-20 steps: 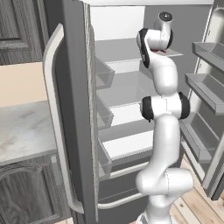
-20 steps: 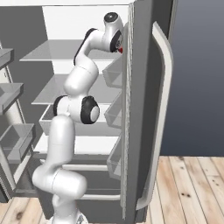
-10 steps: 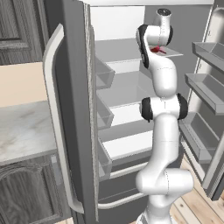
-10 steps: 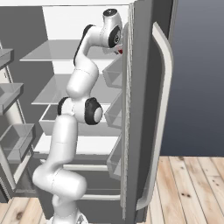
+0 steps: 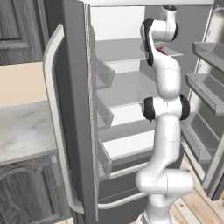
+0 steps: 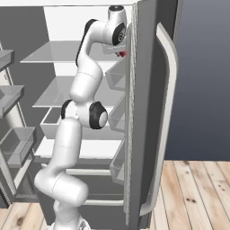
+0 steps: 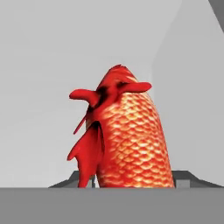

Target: Gather the garlic and corn from the fridge and place them on a tray on the dining counter. Then gather the steak and fish from the fridge and place them on the other tray.

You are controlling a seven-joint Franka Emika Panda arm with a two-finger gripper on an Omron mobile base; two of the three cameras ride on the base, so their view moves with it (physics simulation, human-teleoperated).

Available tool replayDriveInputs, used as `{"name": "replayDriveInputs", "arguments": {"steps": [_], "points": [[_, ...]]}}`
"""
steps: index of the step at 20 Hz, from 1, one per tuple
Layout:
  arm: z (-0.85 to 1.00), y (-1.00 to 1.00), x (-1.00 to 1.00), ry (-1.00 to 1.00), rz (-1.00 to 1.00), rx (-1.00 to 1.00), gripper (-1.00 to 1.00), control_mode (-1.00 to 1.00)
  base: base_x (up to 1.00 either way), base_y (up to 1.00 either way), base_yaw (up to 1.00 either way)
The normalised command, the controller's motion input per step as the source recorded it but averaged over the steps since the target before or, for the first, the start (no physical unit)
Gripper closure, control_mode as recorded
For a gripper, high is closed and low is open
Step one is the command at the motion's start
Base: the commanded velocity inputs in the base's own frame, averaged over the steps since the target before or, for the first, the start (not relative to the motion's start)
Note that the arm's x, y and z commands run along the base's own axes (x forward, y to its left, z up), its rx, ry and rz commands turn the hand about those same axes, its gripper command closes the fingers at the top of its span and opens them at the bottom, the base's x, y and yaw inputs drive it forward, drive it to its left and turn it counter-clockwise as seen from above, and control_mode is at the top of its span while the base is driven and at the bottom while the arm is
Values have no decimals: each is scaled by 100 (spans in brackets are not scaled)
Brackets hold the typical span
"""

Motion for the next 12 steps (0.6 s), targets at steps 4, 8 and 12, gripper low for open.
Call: {"name": "replayDriveInputs", "arguments": {"steps": [4,8,12], "points": [[-27,4,-74,0,0,14,100,-100,0,0,0],[-43,24,-61,0,0,12,100,-100,0,0,0],[-42,1,-87,-2,0,14,100,-100,0,0,0]]}}
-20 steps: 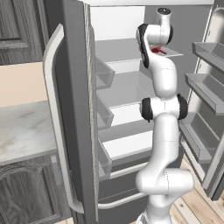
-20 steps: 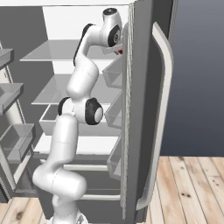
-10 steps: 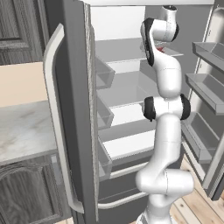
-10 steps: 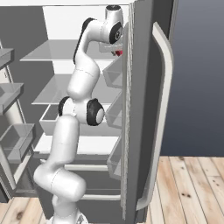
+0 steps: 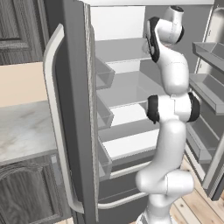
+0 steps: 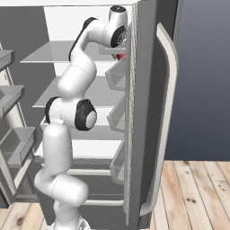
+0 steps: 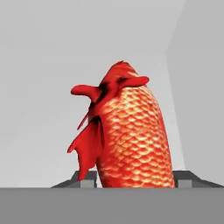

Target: Gather the garlic and corn from the fridge and place them on a tray on the dining counter. Then gather the steak and fish from the fridge and place them on the other tray.

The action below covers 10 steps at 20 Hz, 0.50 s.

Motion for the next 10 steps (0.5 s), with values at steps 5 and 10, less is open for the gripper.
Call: {"name": "replayDriveInputs", "arguments": {"steps": [5,10], "points": [[-25,18,-88,-1,0,13,100,-100,0,0,0],[0,40,-94,0,0,9,100,-100,0,0,0]]}}
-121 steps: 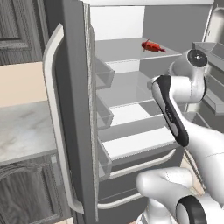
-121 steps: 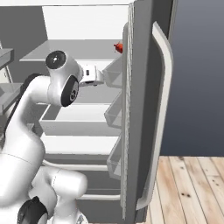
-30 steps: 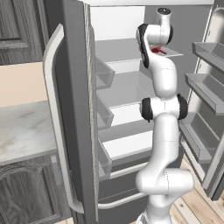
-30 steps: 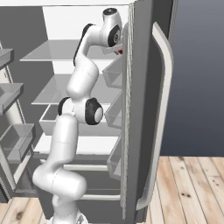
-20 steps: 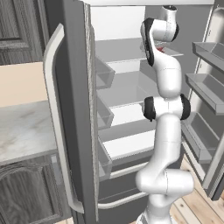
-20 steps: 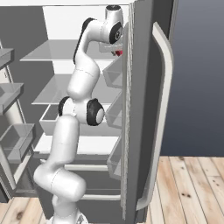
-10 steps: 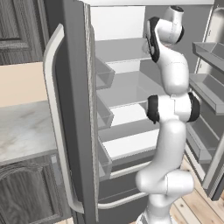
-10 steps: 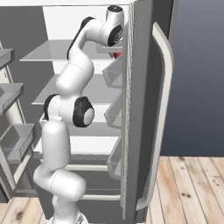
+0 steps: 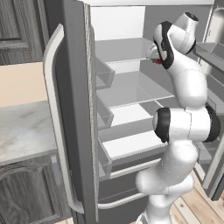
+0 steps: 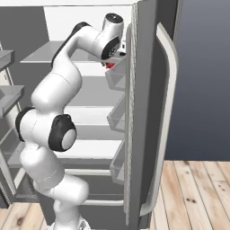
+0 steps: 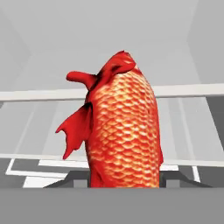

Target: Gather the garlic and corn from the fridge and place them on a tray on the dining counter. Then gather the steak and fish from the fridge and place them on the other tray.

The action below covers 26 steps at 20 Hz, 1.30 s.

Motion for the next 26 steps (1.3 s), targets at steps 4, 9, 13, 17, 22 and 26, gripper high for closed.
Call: {"name": "replayDriveInputs", "arguments": {"steps": [4,9,13,17,22,26], "points": [[0,13,-100,0,0,0,100,-100,0,0,0],[-41,0,-100,0,-1,0,100,-100,0,0,0],[-73,37,-100,1,-2,0,100,-100,0,0,0],[-76,63,-100,7,-1,0,100,-100,0,0,0],[-64,52,-100,5,0,-1,100,-100,0,0,0],[-28,28,-63,3,0,-5,100,-100,0,0,0]]}}
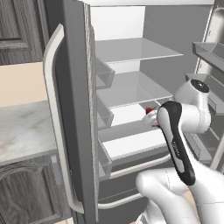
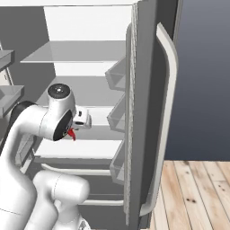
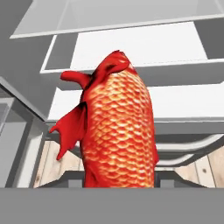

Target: Gather the garlic and corn from the fridge and place them on a tray on the dining counter. Then gather the steak and fish from the fridge and place them on the other tray.

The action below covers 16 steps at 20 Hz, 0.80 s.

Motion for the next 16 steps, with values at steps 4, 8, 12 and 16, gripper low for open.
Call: {"name": "replayDriveInputs", "arguments": {"steps": [4,8,12,16], "points": [[0,0,0,0,0,-1,100,-100,0,0,0],[0,0,0,0,0,0,100,-100,0,0,0],[0,0,0,0,0,0,100,100,0,0,0],[0,0,0,0,0,0,100,100,0,0,0]]}}
